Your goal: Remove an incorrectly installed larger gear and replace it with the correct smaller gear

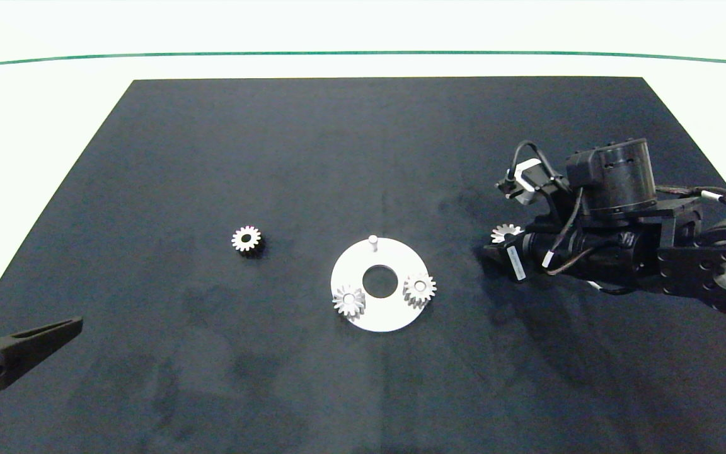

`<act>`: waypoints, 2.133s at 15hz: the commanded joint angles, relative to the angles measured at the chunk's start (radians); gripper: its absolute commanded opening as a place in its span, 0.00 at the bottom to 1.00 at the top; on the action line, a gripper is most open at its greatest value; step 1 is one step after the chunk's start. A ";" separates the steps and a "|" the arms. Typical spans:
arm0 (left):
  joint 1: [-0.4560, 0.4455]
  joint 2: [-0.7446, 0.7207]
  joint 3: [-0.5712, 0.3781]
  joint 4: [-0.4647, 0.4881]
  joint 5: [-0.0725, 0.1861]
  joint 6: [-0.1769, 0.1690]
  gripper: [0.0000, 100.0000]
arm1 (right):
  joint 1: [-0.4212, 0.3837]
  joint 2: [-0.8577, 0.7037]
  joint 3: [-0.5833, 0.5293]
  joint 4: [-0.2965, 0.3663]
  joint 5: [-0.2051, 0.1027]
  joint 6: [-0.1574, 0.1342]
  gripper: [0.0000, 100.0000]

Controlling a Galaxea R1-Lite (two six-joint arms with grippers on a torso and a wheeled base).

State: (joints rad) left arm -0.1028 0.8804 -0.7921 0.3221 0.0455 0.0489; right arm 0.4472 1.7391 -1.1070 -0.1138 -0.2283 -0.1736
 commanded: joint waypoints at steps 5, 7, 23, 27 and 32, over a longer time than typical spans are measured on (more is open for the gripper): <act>-0.008 0.009 0.008 -0.002 -0.001 0.002 1.00 | -0.010 -0.072 0.035 0.013 -0.002 -0.004 1.00; -0.012 0.037 0.007 -0.005 -0.003 0.006 1.00 | -0.038 -0.142 0.050 0.051 -0.002 -0.004 1.00; -0.218 0.500 -0.015 -0.385 -0.125 0.258 1.00 | -0.091 -0.727 0.121 0.408 0.015 0.022 1.00; -0.206 0.629 -0.045 -0.520 -0.125 0.284 1.00 | -0.091 -0.742 0.122 0.408 0.018 0.023 1.00; -0.189 0.715 -0.127 -0.529 -0.110 0.296 1.00 | -0.091 -0.750 0.125 0.410 0.018 0.023 1.00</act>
State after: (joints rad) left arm -0.2962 1.5604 -0.9030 -0.2062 -0.0638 0.3443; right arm 0.3545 0.9866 -0.9819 0.2949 -0.2091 -0.1489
